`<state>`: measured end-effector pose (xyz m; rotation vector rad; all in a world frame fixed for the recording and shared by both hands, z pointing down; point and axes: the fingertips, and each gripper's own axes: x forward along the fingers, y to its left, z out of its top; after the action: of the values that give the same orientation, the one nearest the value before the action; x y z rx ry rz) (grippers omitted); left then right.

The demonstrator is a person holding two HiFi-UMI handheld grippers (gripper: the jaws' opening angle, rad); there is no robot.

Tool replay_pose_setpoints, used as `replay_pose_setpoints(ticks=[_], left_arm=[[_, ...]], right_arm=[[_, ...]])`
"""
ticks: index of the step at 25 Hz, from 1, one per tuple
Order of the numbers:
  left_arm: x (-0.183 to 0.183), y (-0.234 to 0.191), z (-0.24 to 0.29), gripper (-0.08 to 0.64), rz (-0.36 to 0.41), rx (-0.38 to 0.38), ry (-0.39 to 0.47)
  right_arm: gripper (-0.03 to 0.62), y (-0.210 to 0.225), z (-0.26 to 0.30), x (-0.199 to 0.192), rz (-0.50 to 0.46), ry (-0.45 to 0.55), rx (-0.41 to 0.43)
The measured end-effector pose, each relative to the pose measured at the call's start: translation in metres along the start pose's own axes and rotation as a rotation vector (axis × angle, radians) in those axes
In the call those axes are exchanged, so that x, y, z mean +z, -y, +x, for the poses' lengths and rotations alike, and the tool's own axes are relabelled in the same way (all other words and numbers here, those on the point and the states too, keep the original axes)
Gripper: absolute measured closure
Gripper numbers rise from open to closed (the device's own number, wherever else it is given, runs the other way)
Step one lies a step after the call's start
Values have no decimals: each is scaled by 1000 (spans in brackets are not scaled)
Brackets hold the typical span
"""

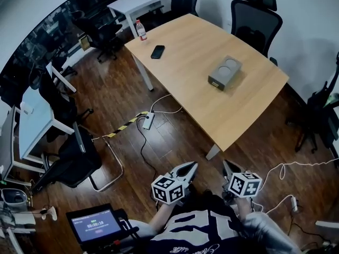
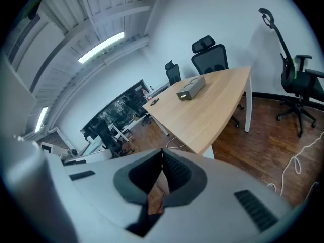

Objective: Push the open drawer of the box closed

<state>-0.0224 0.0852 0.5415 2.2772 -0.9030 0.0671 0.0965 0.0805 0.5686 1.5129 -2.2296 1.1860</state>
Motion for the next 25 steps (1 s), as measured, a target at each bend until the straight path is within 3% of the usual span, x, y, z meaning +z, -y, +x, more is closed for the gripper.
replay_pose_setpoints(ticks=[5,12,25], left_arm=[[-26,40,9,558,45,-21,-32],[-45,81,2,558,73,20,10],[-37,78,4,558,91,42,23]], right_arm=[[594,17,-28,-13,-19,10,25],[594,31,-75,-25,-63,30,66],[594,10,-66,-24,-142,6,155]])
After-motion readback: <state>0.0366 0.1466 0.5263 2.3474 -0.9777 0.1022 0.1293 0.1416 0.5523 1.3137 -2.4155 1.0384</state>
